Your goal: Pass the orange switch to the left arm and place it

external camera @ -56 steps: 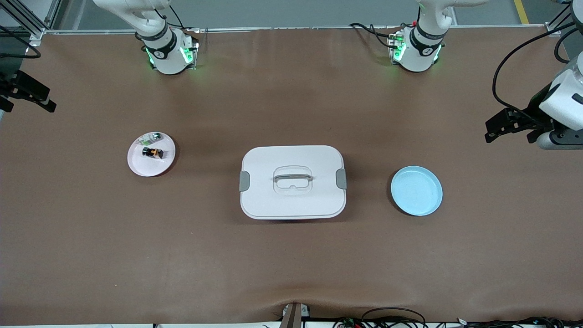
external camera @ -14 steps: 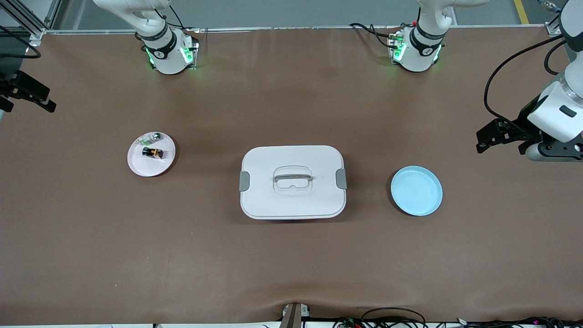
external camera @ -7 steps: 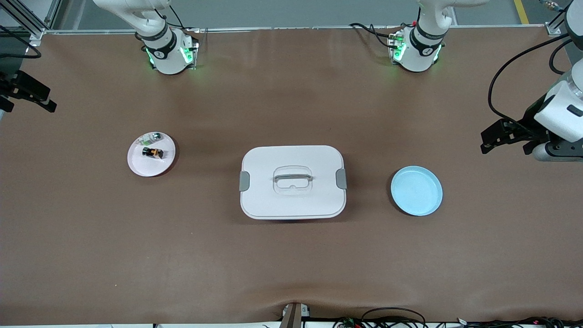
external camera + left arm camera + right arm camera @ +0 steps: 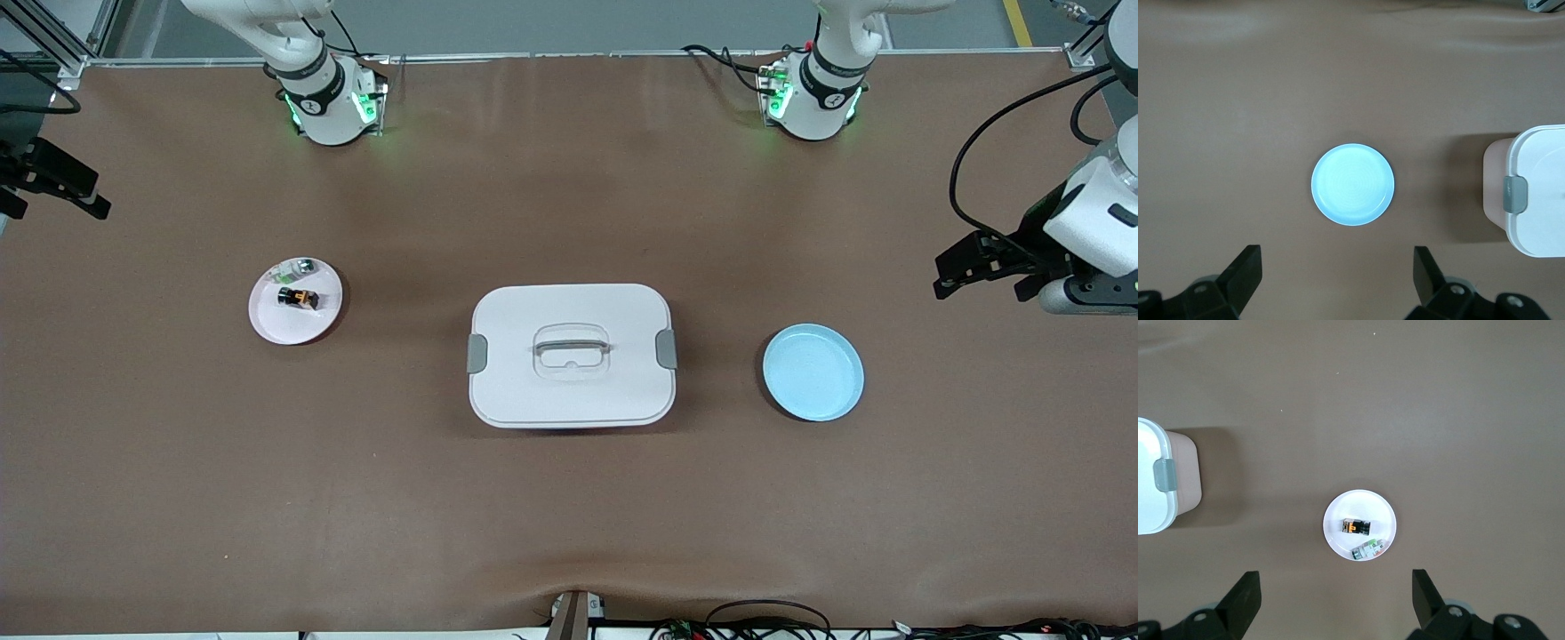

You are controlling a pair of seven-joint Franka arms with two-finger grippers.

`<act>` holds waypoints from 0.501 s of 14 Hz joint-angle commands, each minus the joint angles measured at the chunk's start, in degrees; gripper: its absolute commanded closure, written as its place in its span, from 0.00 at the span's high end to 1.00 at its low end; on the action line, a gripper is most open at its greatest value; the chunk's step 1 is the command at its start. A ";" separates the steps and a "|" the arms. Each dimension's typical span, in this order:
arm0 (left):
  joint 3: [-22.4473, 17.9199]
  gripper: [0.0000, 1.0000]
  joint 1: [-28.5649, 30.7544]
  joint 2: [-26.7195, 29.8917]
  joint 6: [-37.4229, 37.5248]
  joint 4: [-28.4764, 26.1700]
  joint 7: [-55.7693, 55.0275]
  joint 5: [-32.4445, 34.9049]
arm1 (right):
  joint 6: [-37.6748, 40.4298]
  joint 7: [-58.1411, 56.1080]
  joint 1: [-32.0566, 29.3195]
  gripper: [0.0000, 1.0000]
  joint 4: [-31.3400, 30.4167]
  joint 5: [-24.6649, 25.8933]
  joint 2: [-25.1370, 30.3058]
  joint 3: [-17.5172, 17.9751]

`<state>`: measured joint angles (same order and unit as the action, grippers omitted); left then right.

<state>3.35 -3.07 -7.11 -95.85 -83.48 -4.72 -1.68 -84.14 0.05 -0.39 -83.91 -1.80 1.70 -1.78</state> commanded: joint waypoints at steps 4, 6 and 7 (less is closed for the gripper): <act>-0.27 1.00 0.61 0.34 0.05 0.42 0.68 -1.13 | -0.58 0.92 0.30 1.00 -1.17 -0.22 1.20 0.11; -0.27 1.00 1.05 0.25 0.05 0.42 0.68 -1.13 | -0.50 0.92 0.39 1.00 -1.17 -0.22 1.20 0.11; -0.27 1.00 1.14 0.34 0.05 0.42 0.68 -1.13 | -0.50 0.92 0.39 1.00 -1.17 -0.22 1.20 0.11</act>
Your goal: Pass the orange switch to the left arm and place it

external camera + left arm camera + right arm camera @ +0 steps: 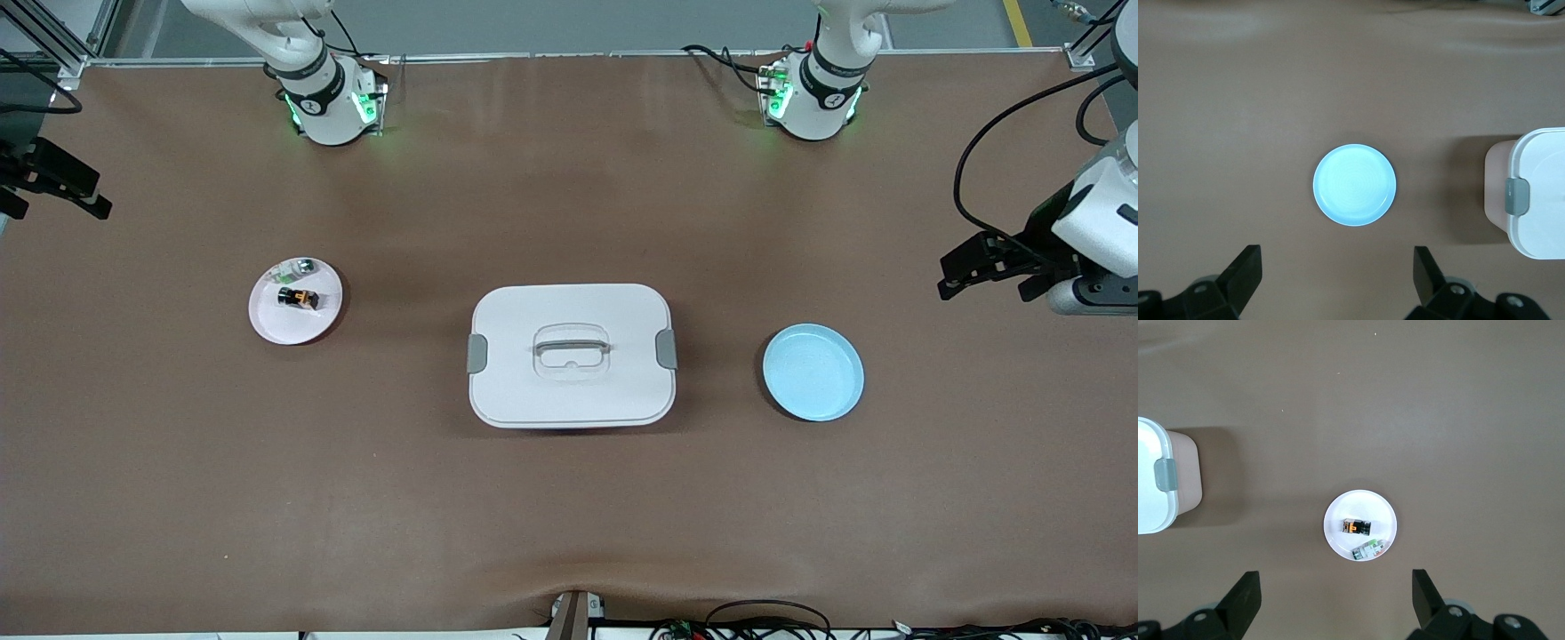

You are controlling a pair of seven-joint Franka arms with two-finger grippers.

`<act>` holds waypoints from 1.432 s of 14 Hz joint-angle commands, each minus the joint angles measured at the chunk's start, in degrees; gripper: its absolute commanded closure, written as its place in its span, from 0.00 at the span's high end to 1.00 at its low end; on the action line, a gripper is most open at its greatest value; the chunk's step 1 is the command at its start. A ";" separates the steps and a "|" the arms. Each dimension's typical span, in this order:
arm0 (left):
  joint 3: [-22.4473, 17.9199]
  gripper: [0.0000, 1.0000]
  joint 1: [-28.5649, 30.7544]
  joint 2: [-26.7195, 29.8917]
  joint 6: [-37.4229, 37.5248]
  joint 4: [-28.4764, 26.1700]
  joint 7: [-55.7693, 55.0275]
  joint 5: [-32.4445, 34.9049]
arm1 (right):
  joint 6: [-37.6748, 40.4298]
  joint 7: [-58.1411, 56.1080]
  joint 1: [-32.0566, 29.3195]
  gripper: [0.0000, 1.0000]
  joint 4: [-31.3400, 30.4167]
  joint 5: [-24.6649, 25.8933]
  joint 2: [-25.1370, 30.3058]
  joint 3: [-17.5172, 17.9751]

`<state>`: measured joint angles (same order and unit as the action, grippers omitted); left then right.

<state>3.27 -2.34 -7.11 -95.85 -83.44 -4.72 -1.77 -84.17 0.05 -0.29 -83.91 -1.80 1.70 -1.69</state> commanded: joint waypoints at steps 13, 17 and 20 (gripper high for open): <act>-0.10 1.00 0.40 0.08 0.14 0.29 0.76 -1.75 | -0.46 0.92 0.29 1.00 -1.25 -0.22 1.20 -0.07; -0.02 1.00 0.23 0.08 0.14 0.29 0.76 -1.66 | -0.55 0.92 0.29 1.00 -1.25 -0.31 1.20 -0.07; -0.02 1.00 0.31 0.25 0.14 0.29 0.67 -1.40 | -0.55 0.92 0.29 1.00 -1.25 -0.22 1.20 -0.07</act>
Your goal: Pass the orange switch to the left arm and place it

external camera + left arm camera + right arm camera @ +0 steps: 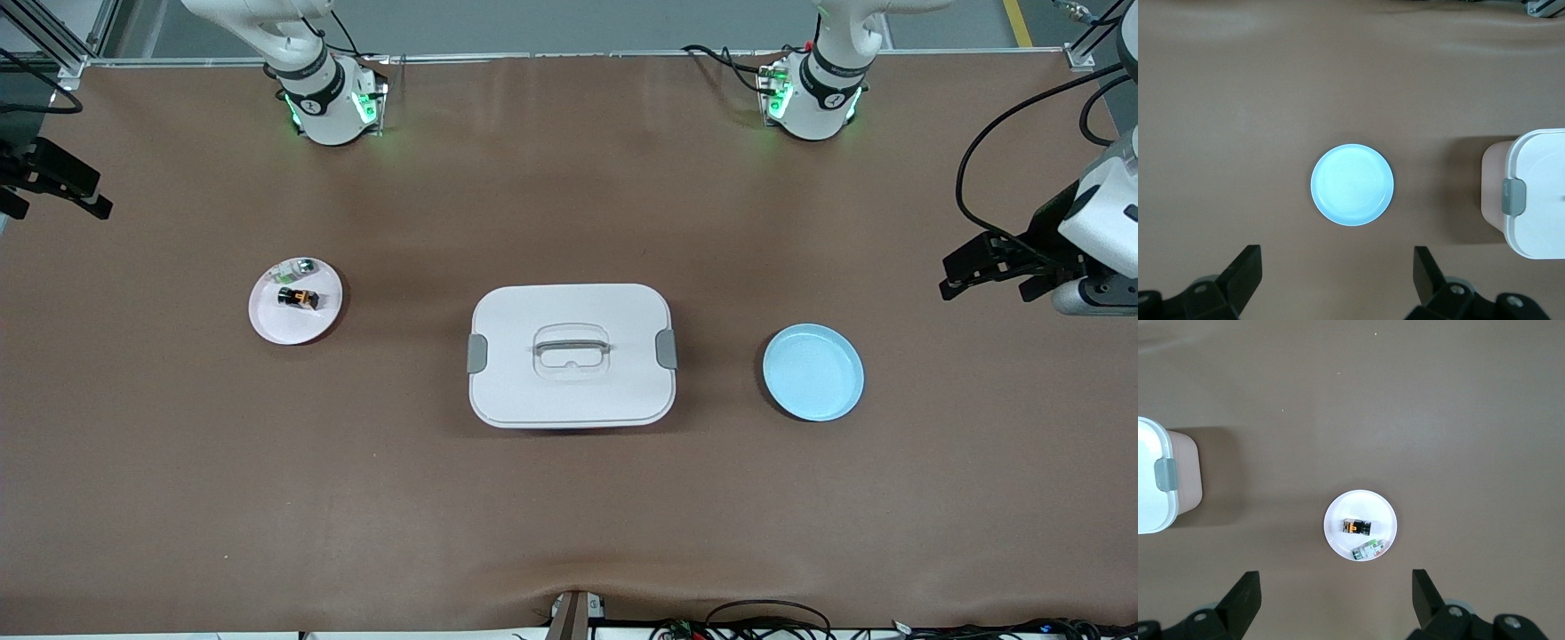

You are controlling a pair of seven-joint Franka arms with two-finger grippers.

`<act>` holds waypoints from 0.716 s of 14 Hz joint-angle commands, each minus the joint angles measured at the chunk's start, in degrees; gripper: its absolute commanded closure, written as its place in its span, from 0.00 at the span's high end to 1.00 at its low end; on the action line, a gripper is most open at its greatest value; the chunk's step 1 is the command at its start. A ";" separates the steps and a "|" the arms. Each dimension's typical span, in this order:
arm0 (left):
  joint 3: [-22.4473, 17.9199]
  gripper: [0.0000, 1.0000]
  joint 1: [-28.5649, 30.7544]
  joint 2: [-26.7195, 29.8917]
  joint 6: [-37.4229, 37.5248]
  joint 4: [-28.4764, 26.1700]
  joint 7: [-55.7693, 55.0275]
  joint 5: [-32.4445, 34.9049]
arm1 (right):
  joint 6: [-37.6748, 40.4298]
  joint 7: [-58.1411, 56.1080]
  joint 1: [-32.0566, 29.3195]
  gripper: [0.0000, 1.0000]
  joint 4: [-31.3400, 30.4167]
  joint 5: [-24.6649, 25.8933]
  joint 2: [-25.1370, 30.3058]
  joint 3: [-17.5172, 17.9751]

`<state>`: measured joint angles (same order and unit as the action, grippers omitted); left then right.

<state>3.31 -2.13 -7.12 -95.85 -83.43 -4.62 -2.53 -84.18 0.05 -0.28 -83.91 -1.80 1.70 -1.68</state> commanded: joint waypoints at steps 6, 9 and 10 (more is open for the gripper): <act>0.20 1.00 -0.51 0.18 0.13 0.29 0.31 0.06 | -0.46 0.92 0.28 1.00 -1.25 -0.22 1.20 -0.07; 0.29 1.00 -0.68 -0.08 0.13 0.29 0.22 -0.02 | -0.55 0.92 0.28 1.00 -1.25 -0.30 1.20 -0.07; 0.29 1.00 -0.77 -0.17 0.13 0.29 0.23 -0.02 | -0.55 0.92 0.28 1.00 -1.25 -0.22 1.20 -0.07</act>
